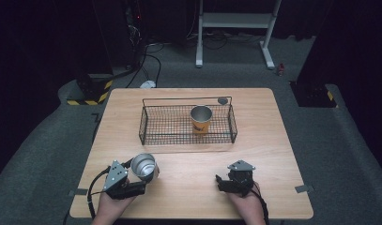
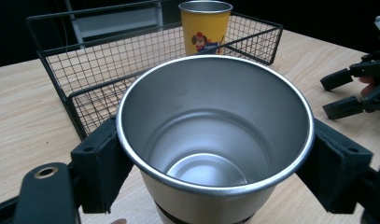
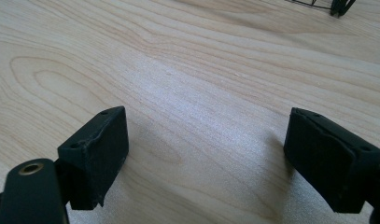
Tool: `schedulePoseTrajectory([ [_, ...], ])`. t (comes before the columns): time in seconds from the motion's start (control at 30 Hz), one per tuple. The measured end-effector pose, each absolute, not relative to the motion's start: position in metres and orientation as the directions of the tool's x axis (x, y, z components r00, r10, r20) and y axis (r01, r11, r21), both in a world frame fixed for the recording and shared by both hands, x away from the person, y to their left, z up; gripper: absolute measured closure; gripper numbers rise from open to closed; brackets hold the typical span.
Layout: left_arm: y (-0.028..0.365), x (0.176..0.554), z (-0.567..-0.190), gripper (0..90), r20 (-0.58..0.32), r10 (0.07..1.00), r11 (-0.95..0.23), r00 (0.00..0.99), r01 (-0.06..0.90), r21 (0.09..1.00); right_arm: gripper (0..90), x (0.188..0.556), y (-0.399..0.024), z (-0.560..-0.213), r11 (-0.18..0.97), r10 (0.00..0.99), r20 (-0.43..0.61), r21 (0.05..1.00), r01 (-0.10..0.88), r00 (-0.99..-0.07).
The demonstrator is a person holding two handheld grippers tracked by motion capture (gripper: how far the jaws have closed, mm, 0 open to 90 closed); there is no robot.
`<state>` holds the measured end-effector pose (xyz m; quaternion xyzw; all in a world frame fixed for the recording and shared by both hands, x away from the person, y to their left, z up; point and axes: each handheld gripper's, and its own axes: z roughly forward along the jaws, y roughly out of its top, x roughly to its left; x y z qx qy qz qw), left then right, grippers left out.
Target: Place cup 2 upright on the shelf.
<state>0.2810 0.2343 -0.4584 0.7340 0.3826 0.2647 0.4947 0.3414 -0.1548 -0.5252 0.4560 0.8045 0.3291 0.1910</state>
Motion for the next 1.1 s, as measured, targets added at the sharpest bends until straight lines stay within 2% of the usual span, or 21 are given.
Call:
schedulePoseTrajectory([
  [0.43,0.226,0.296,-0.451,18.9,-0.023,0.860,-0.188,0.510,0.358,0.915,13.4,0.343,-0.156,-0.525,0.390,0.844,-0.014,0.701,0.596,-0.536],
  [0.93,0.222,0.314,-0.437,18.9,-0.055,0.866,-0.140,0.497,0.347,0.927,12.7,0.345,-0.160,-0.525,0.398,0.835,-0.009,0.700,0.593,-0.550],
  [1.1,0.222,0.321,-0.434,18.9,-0.032,0.871,-0.154,0.491,0.333,0.930,12.7,0.345,-0.160,-0.525,0.396,0.836,-0.007,0.699,0.595,-0.548],
])
